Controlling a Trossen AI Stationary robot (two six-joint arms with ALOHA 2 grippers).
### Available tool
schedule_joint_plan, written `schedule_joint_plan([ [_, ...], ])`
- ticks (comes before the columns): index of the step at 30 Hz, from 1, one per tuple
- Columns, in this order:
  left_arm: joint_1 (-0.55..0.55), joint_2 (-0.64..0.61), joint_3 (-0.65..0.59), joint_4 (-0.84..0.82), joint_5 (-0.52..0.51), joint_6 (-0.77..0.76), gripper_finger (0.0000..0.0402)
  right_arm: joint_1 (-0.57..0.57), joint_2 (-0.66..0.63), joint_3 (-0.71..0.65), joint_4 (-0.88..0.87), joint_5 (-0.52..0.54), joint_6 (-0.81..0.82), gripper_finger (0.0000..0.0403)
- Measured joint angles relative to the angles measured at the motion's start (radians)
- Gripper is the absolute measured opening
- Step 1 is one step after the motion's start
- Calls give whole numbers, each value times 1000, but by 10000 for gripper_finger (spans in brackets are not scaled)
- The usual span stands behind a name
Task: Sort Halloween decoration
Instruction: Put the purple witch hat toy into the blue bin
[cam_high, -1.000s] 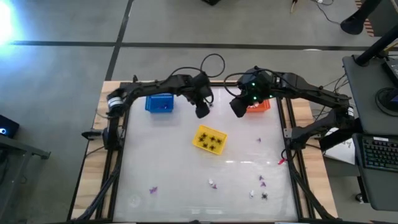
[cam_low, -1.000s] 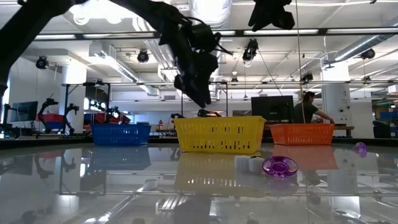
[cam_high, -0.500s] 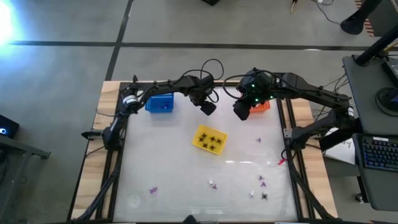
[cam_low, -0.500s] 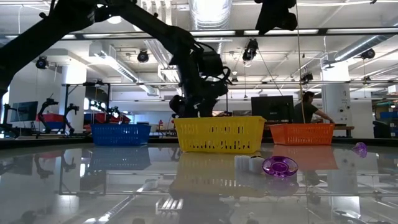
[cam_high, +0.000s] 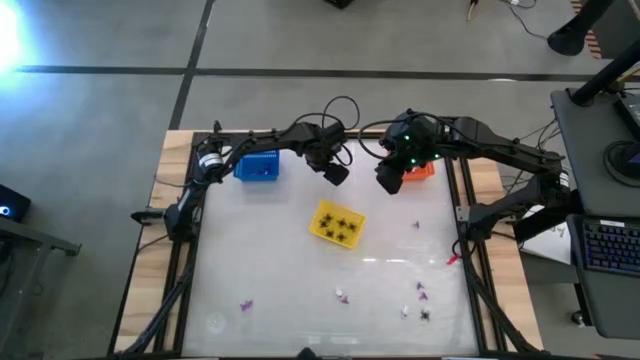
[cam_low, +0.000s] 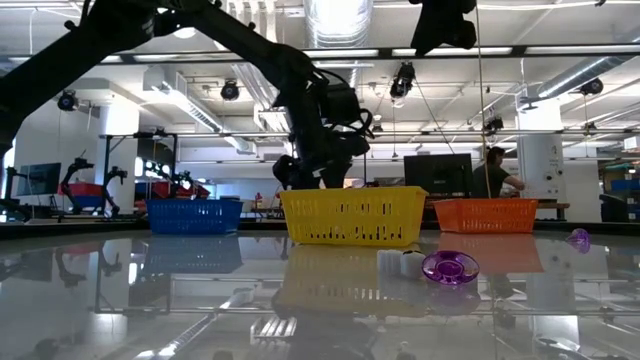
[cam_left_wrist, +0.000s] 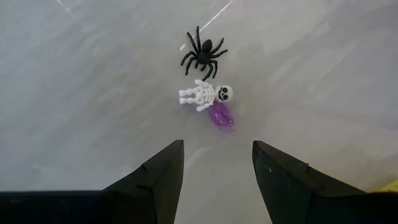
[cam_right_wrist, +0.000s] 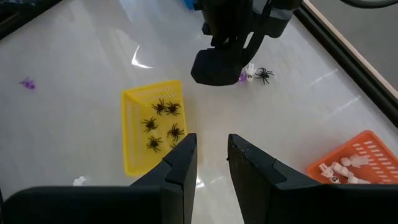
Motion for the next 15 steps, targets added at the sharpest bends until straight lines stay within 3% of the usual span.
schedule_joint_plan([
  [15, -4, 0, -7, 46, 2, -68, 157, 0, 0, 0, 4, 0, 3, 82],
])
